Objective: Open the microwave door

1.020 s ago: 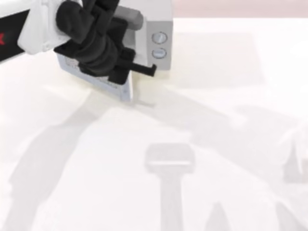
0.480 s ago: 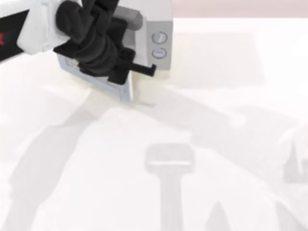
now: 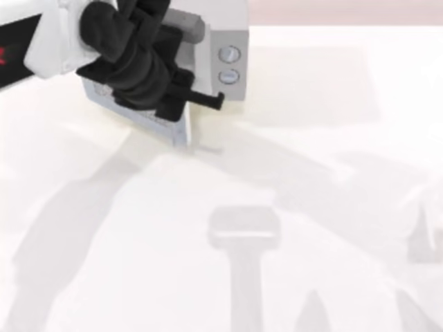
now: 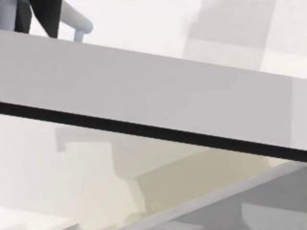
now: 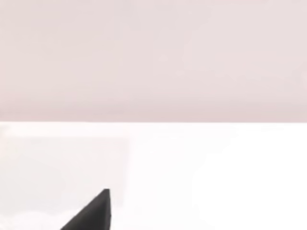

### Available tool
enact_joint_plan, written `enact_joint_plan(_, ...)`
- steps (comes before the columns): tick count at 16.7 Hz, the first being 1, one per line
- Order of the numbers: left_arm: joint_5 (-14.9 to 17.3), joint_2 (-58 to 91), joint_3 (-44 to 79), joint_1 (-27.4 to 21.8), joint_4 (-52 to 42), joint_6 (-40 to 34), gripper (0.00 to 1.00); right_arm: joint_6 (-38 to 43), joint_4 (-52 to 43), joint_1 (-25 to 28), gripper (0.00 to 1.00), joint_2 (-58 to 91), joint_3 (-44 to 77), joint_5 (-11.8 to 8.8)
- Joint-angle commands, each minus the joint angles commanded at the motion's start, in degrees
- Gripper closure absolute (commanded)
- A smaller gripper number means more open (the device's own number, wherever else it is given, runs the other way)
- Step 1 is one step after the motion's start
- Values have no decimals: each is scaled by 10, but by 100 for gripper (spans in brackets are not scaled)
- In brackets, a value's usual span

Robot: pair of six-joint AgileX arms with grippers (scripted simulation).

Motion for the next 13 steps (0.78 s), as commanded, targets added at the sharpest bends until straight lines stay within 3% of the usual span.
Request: enact_joint_plan(13,48,-42,-50,27,7,82,100,0,0,0,0,0,0,0)
